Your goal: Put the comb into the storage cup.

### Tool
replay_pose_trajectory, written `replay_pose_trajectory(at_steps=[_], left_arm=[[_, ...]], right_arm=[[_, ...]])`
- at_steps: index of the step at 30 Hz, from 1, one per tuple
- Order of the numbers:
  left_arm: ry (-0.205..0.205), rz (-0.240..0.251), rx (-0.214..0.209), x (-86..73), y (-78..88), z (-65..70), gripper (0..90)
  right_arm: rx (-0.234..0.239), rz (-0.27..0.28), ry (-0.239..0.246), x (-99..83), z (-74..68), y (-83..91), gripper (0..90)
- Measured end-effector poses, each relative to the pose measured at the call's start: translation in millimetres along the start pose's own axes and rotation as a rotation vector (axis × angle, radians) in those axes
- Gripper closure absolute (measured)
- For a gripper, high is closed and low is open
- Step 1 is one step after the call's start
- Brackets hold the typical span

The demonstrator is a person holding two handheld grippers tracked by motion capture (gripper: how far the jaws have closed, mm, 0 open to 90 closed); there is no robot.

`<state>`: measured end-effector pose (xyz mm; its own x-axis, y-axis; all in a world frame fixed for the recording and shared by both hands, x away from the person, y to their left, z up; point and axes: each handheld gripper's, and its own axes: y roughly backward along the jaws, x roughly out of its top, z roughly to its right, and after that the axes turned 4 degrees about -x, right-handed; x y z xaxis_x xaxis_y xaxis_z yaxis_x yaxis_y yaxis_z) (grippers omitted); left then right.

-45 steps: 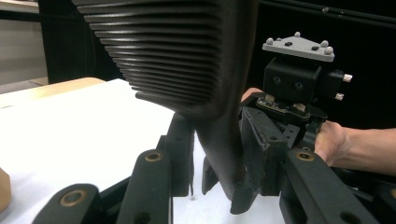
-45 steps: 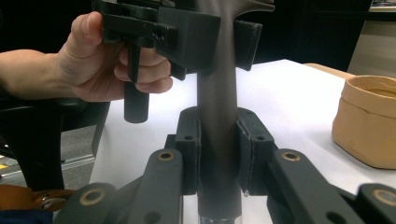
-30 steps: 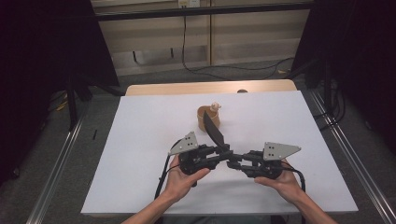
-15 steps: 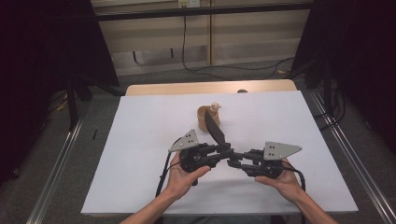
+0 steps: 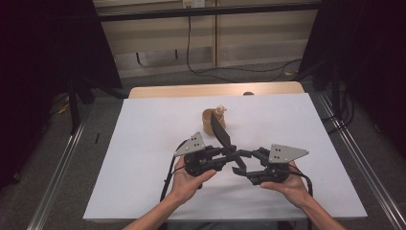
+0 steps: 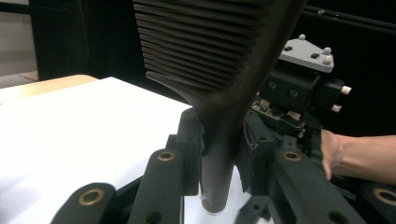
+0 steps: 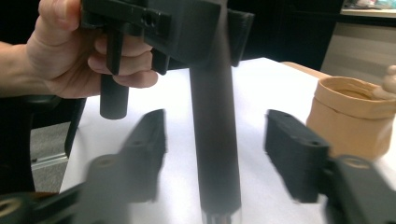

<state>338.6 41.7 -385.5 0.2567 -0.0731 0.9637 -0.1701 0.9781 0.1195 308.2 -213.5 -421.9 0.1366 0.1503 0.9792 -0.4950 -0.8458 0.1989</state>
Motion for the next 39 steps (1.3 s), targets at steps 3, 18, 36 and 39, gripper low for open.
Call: replay_pose_trajectory(at_steps=[3,18,36,39], left_arm=[[-0.004,0.011,0.014,0.7,2.4,-1.5,73.0],[-0.036,0.005,0.102,6.4,18.5,-10.8,73.0],[-0.040,0.005,0.195,13.8,34.9,-26.6,73.0],[-0.040,-0.003,0.214,14.8,38.1,-29.8,73.0]], right_arm=[[-0.021,-0.008,-0.006,-0.3,0.6,0.8,30.2],[-0.189,-0.033,-0.051,-2.2,2.0,5.8,8.6],[-0.476,0.015,-0.120,-0.6,0.8,35.6,1.8],[-0.503,0.025,-0.125,-0.6,-0.1,42.2,1.3]])
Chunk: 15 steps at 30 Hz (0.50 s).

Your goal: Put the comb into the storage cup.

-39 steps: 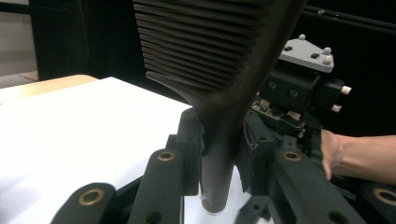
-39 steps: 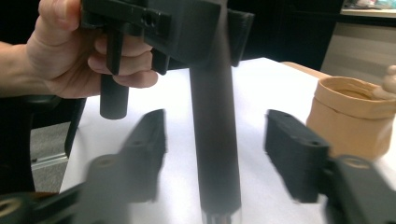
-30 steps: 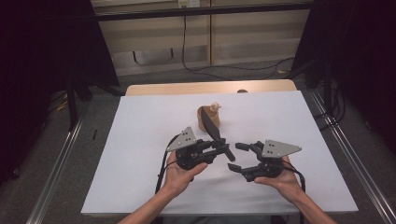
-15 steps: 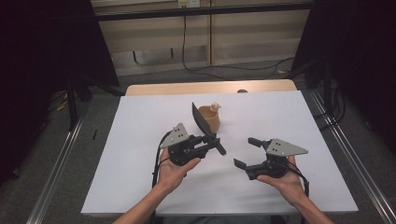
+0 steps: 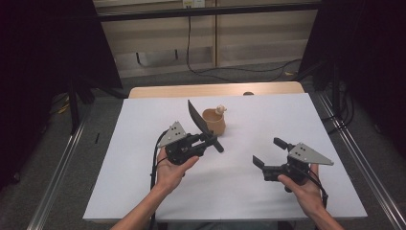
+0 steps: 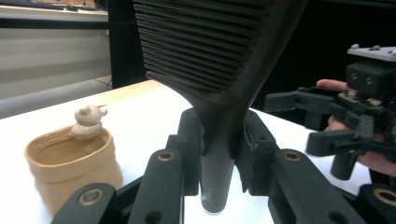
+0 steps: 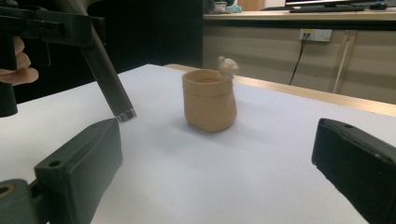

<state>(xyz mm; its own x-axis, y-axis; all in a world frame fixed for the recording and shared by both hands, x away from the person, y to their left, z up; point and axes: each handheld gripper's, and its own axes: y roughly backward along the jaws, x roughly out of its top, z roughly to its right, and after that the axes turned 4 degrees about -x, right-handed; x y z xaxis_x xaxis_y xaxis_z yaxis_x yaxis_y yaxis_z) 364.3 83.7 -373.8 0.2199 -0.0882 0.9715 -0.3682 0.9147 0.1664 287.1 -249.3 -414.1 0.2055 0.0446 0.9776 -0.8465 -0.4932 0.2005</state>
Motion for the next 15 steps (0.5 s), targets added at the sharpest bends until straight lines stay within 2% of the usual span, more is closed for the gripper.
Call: replay_pose_trajectory(at_steps=[3,7,15], left_arm=[[0.010,-0.004,0.018,0.3,1.9,-4.5,73.0],[0.002,-0.011,0.027,1.0,4.6,-8.3,73.0],[0.008,-0.052,0.046,-1.2,3.5,-14.7,73.0]], right_arm=[[-0.034,0.006,-0.008,-0.8,1.7,5.1,1.2],[-0.069,0.017,-0.010,-1.5,3.7,13.3,0.0],[-0.110,0.021,-0.009,-6.4,12.0,33.5,0.5]])
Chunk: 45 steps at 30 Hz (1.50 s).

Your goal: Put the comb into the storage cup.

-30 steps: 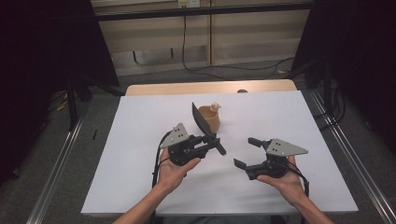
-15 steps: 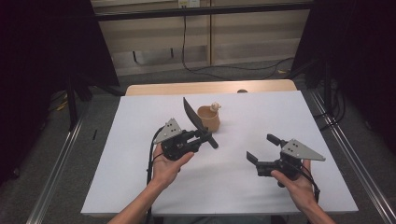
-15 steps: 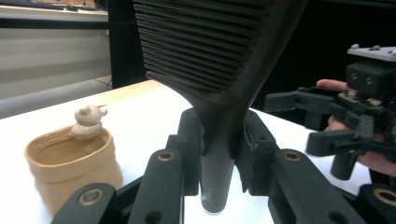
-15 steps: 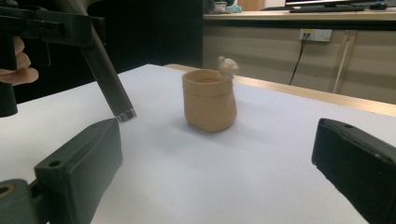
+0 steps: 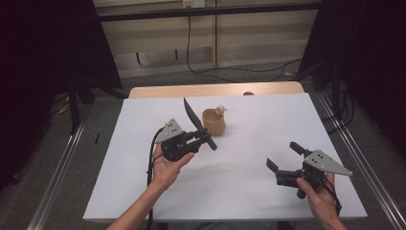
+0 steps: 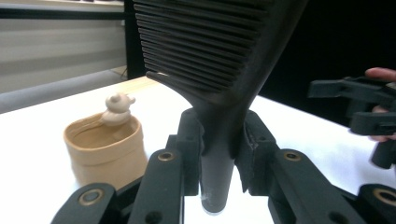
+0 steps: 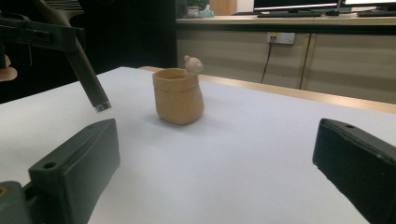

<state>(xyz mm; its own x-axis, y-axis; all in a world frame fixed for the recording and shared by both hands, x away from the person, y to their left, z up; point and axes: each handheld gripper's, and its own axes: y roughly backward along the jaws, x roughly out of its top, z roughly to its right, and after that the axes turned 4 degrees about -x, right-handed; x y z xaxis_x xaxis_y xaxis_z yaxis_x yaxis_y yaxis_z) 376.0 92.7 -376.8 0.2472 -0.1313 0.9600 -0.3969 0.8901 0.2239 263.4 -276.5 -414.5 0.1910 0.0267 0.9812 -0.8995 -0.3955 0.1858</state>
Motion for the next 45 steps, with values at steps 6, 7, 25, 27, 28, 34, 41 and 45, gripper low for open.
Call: replay_pose_trajectory(at_steps=[6,7,25,27,28,34,41,45], left_arm=[[-0.012,-0.028,0.006,4.0,-2.9,-6.7,73.0],[-0.012,-0.033,0.012,4.2,-3.1,-7.9,73.0],[0.013,-0.049,0.064,13.8,-6.9,-23.3,73.0],[0.010,-0.051,0.070,16.0,-7.4,-25.5,73.0],[0.016,-0.047,0.071,16.9,-7.9,-26.1,73.0],[0.011,-0.050,0.075,24.3,-9.4,-31.7,73.0],[0.011,-0.058,0.088,31.8,-12.3,-37.6,73.0],[0.014,-0.052,0.091,36.6,-14.0,-40.6,73.1]], right_arm=[[-0.040,-0.009,-0.002,-6.1,13.4,18.5,0.1],[-0.055,-0.008,-0.010,-10.8,18.2,23.0,0.1],[-0.134,0.009,-0.007,-21.4,22.7,27.2,0.1],[-0.132,0.009,-0.006,-21.5,23.1,28.2,0.1],[-0.133,0.013,-0.011,-21.4,23.0,28.5,0.0],[-0.123,0.012,-0.010,-21.5,22.6,29.0,0.1],[-0.109,0.014,-0.016,-21.6,20.1,29.3,0.1],[-0.108,0.012,-0.005,-21.5,20.5,29.7,0.1]])
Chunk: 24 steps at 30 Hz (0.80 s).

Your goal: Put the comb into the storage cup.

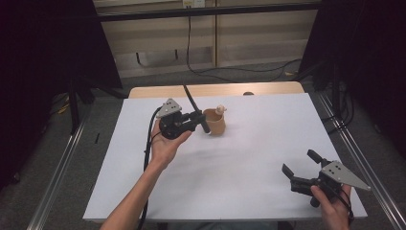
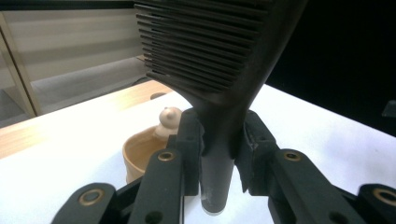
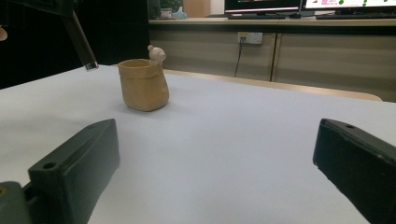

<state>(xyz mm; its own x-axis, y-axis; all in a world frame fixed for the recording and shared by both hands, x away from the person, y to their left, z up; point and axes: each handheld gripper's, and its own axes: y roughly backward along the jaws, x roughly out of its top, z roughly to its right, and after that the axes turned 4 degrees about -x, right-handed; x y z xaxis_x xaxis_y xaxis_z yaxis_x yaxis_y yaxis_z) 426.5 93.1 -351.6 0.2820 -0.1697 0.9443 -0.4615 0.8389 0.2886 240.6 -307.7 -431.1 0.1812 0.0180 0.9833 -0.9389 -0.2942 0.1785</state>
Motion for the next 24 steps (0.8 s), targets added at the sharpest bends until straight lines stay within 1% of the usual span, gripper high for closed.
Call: replay_pose_trajectory(at_steps=[1,4,7,8,11,14,18,24], left_arm=[[-0.005,0.001,0.004,1.6,-0.4,-0.8,73.0],[0.002,0.004,0.009,5.8,-2.5,-2.6,73.0],[-0.005,0.000,0.019,8.7,-4.1,-5.2,73.0],[0.000,0.001,0.014,9.1,-4.8,-6.2,73.0],[-0.002,-0.004,0.024,10.3,-6.2,-8.6,73.1],[0.000,0.001,0.022,12.2,-7.8,-10.8,73.0],[0.003,0.007,0.030,16.1,-10.1,-12.7,73.0],[-0.010,0.011,0.045,21.3,-15.6,-14.1,73.0]], right_arm=[[0.000,0.000,0.002,0.0,0.0,0.0,0.1],[0.001,-0.002,0.007,-0.2,0.2,-0.5,0.1],[0.005,0.000,0.006,-0.2,-0.1,-0.3,0.1],[0.004,0.003,0.008,-0.2,0.0,-0.4,0.0],[0.005,0.001,0.008,-0.2,0.2,-0.3,0.0],[0.006,-0.001,0.006,-0.5,-0.2,-0.8,0.0],[0.007,0.001,0.007,-0.6,-0.4,-1.1,0.0],[0.016,0.008,0.006,-0.4,-1.1,-0.6,0.0]])
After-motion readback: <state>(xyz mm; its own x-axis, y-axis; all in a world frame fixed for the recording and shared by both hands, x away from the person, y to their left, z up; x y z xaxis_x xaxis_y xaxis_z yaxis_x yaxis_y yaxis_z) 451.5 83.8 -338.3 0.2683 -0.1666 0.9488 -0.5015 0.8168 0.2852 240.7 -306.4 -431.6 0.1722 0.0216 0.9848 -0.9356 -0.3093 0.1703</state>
